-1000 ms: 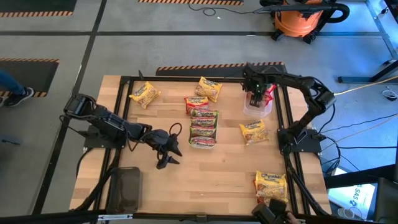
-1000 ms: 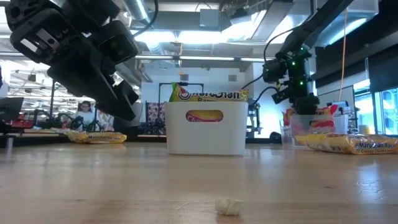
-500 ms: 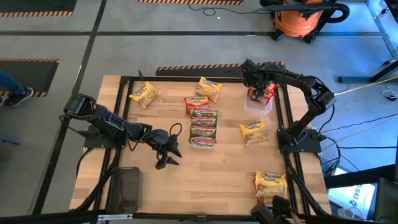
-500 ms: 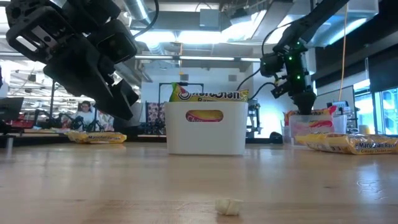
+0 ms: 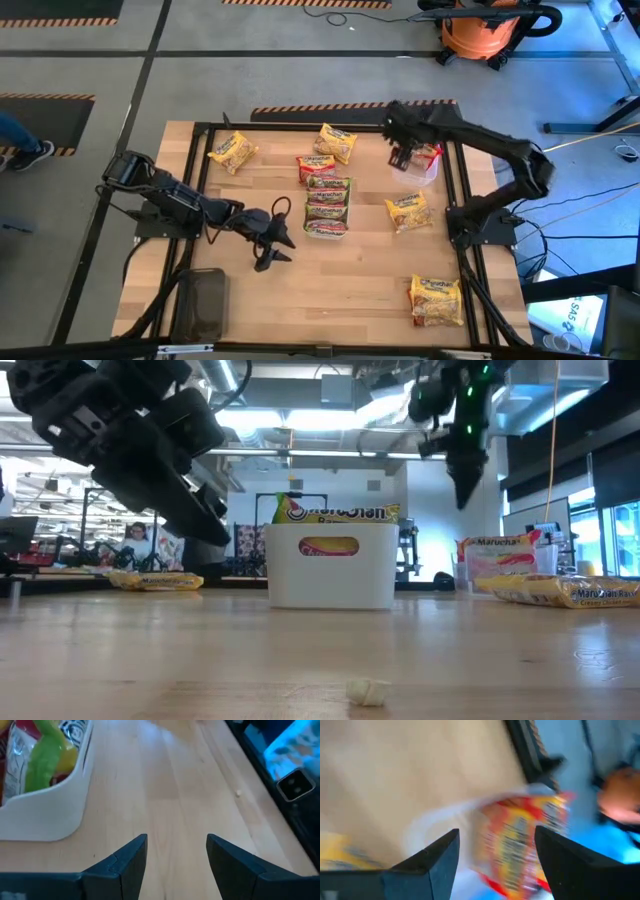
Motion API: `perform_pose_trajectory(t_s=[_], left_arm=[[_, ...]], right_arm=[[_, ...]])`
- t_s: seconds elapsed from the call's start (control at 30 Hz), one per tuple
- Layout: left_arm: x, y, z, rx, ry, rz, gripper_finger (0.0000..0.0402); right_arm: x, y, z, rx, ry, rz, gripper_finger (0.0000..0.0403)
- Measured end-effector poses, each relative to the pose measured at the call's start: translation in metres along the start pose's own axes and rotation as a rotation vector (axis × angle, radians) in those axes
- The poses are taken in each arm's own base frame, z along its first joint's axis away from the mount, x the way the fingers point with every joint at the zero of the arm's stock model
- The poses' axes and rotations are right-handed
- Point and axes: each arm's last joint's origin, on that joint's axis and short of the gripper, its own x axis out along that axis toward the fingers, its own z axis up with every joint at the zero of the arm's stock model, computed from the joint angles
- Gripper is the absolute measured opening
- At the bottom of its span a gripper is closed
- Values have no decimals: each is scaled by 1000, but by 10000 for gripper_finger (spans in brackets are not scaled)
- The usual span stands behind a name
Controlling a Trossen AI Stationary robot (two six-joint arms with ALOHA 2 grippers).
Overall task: Sort Maruchan noodles
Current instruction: Put the red noodle pack into the transparent bin
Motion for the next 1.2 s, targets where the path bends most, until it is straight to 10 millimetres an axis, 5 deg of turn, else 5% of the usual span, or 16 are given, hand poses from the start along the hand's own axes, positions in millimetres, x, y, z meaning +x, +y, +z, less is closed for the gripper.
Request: perform_pose_trajectory(t_s=[0.23, 0.43, 0.6, 0.9, 1.2], left_arm=[[-13, 17, 19, -32, -26, 194, 199], [-54, 52, 50, -84, -20, 643, 199], [-74, 95, 68, -128, -85, 763, 199], [-66, 180, 67, -245, -102, 723, 199], [-32, 228, 52, -309, 42, 688, 199]], right_arm=[[-27, 76, -9, 25, -261, 159, 239], [-11, 143, -32, 1, -362, 203, 239], [7, 183, -52, 5, -473, 254, 239], [19, 210, -74, 30, -594, 322, 239], [19, 212, -75, 51, -590, 330, 239]])
